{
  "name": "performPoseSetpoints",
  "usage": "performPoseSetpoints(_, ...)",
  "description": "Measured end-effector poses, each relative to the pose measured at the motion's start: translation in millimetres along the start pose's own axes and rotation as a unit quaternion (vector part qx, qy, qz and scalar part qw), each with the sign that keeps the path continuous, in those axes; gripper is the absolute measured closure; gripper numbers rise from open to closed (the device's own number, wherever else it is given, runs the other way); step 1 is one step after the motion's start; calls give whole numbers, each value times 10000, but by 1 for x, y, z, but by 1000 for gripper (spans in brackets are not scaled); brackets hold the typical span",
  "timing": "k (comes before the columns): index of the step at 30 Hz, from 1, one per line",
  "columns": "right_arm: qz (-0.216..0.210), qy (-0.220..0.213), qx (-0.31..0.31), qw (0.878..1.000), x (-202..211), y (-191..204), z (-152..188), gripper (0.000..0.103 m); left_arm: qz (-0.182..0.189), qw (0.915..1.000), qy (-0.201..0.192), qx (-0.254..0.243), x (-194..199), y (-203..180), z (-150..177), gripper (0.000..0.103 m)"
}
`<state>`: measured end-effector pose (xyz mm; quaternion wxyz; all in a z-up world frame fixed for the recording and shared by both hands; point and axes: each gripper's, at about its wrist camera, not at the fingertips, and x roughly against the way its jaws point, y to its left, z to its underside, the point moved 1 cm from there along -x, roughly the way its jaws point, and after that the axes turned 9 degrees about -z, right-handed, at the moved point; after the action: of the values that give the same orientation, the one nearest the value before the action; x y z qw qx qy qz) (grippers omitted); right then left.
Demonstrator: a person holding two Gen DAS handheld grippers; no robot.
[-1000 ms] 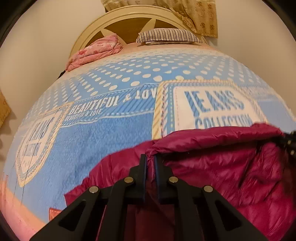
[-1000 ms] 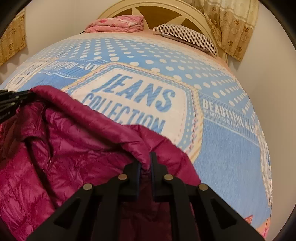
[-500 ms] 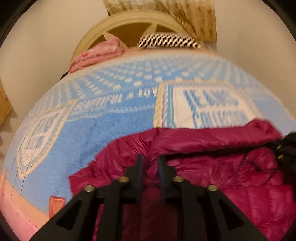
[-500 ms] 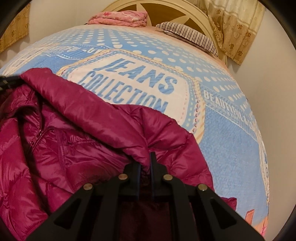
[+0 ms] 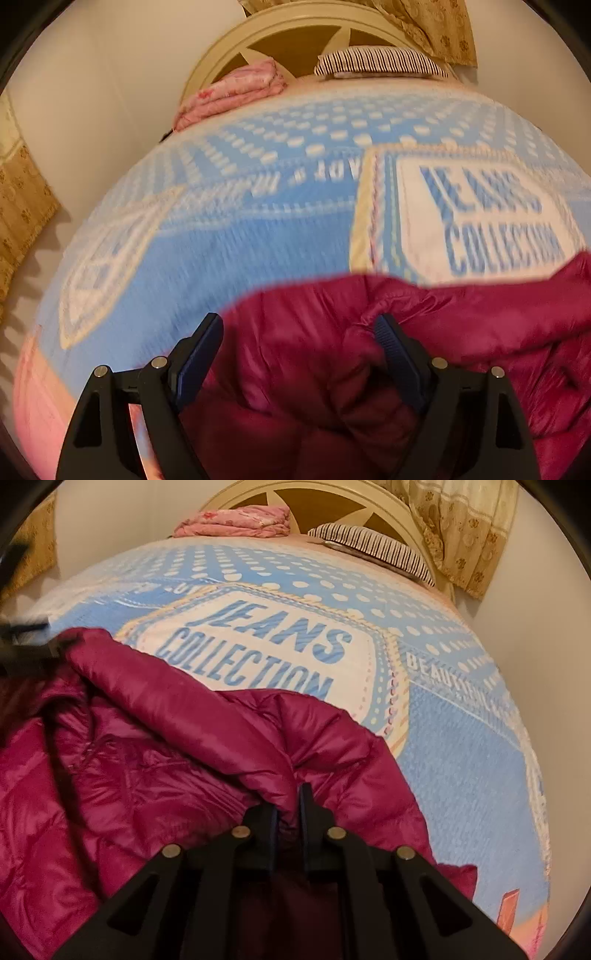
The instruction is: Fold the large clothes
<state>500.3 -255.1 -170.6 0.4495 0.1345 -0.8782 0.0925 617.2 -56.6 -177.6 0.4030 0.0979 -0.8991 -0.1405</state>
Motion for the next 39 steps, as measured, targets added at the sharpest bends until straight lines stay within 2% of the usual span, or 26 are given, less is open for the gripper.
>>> performPoseSetpoints(1,-23,3,29,10000,4,-1,1,80,-8,10000,-43,-40,1,-1,4,19)
performPoseSetpoints(3,-28,-53,101,9999,14,-3,3,65,-19,9999,-148,-56,5,1,7,19)
performPoseSetpoints(6,-127,-199,23,9997,35,-11,4,57,75,9998,-149,90,15,7,-2,19)
performPoseSetpoints(12,-183,-565,-424,9973,64,-20,-9,48,397,9966,-579,425,51,12,-39,19)
performPoseSetpoints(15,-268,-609,-744,9950,55,-16,-25,48,543,9960,-495,510,45,4,-51,19)
performPoseSetpoints(17,-200,-626,-943,9934,42,-12,-40,47,494,9966,-329,565,32,-2,-52,19)
performPoseSetpoints(20,-410,-564,-1292,9892,23,-6,-55,45,392,9976,-90,569,14,-11,-42,19)
performPoseSetpoints(22,-485,-557,-1420,9871,9,1,-62,44,487,9973,70,543,6,-16,-30,19)
performPoseSetpoints(28,-534,-326,-1333,9891,-18,20,-45,44,550,9972,201,475,-2,-21,-4,18)
performPoseSetpoints(33,-455,-402,-1235,9905,-24,19,-33,44,433,9986,126,268,-6,-32,5,17)
performPoseSetpoints(39,-284,-443,-1088,9927,-32,24,-28,44,417,9986,161,293,-13,-32,7,15)
